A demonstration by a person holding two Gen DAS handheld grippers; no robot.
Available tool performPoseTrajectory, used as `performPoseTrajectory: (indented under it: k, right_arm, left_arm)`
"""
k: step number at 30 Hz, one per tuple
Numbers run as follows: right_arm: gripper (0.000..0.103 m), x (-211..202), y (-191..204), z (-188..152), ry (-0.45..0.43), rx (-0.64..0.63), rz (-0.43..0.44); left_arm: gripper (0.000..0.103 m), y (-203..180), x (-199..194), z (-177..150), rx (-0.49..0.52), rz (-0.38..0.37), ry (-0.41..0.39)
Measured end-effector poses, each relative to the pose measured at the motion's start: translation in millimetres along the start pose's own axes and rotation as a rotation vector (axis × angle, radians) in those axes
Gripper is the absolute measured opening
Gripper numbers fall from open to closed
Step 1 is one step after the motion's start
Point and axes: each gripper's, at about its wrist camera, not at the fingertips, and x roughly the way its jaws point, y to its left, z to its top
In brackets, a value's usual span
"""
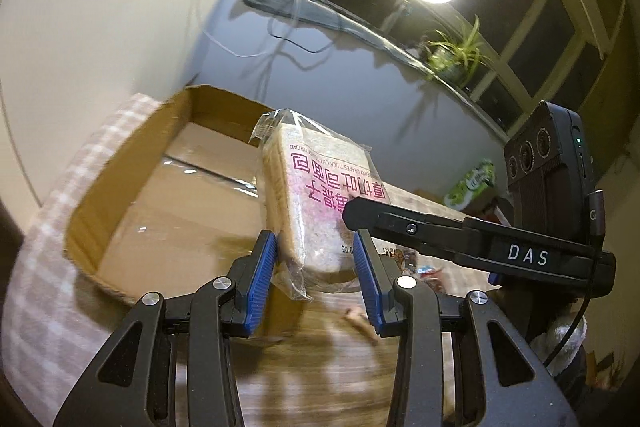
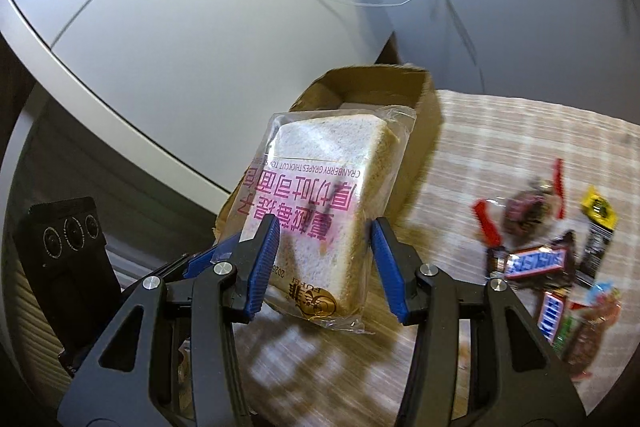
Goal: Organize snacks
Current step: 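Carry the bread loaf into the cardboard box and open the left tool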
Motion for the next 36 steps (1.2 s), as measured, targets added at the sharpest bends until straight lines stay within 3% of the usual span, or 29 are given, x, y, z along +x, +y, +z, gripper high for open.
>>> performPoseTrajectory:
  k: [17, 26, 36]
  right_arm:
    - [0.051, 63.2, 28.2, 12.0, 0.086, -0.036, 0.028]
    - [0.051, 49.4, 35.9, 12.3, 0.051, -0.081, 0.005]
    - [0.052, 12.3, 16.4, -7.9, 0.017, -0.105, -0.054]
  left_arm:
    - [0.037, 48.2, -5.8, 1.3, -0.057, 0.109, -0.015]
    - [0.037, 45.8, -17.9, -0.6, -0.043, 0.135, -0.042]
    - [0.039, 21.8, -20.5, -10.0, 0.011, 0.14, -0.041]
